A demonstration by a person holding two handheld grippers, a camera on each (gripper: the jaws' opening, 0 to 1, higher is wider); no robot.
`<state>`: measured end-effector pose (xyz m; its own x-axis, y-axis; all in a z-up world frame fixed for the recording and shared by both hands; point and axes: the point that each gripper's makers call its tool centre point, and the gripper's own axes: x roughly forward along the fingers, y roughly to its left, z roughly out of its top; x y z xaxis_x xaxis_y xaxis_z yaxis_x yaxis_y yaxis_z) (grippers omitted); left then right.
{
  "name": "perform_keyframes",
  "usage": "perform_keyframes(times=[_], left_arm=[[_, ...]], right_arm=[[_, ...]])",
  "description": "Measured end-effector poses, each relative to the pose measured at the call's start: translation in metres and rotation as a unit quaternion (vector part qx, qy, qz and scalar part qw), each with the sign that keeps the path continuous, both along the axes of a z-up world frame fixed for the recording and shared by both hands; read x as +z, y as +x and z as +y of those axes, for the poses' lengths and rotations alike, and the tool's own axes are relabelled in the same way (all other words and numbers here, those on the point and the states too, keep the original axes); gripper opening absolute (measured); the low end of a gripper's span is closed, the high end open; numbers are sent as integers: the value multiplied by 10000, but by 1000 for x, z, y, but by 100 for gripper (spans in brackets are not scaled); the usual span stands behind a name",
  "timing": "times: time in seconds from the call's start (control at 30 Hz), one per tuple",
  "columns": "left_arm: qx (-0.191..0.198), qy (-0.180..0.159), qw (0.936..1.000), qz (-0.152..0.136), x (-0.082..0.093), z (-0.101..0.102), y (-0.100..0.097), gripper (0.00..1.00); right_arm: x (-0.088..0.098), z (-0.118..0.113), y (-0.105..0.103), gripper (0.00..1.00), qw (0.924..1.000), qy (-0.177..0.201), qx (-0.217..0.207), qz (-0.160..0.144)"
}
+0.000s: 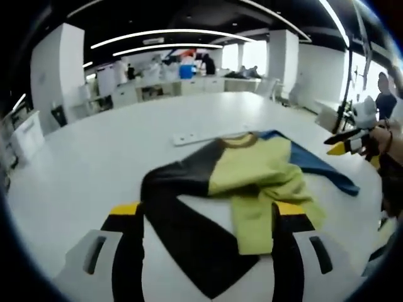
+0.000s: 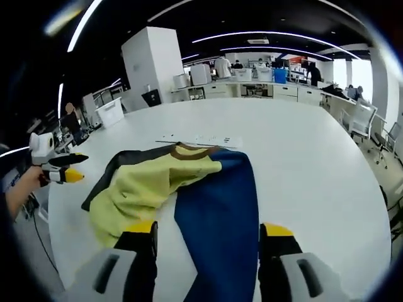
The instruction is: Fold the garment on the visible template until the final outline fits inside the template.
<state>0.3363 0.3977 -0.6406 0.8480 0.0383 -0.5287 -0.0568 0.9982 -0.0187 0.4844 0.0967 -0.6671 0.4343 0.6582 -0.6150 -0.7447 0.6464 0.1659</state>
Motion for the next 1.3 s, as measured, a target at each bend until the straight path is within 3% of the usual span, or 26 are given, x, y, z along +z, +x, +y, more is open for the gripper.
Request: perform_keyframes(times=[0.13, 0.27, 0.57, 0.77, 1.03, 1.3], left_arm=[[-17, -15, 10000, -32, 1, -7, -10, 86], [18, -45, 10000, -10, -2, -11, -20, 83], [382, 25, 9990, 212, -28, 0, -43, 64], [619, 6, 9968, 512, -50, 3, -57, 51], [835, -48, 9940, 709, -68, 4, -61, 38], [919, -16, 9912, 955, -83, 2, -67, 28]], right_arm=[[-1, -9, -10, 63, 10000, 31, -63, 67], [-2, -18, -17, 61, 9999, 27, -130, 93], [-10, -39, -34, 57, 9996, -157, -213, 80], [-21, -55, -45, 53, 9987, -284, -388, 157], [-37, -75, -65, 48, 9967, -491, -555, 335], [-48, -94, -72, 45, 9942, -653, -741, 423]])
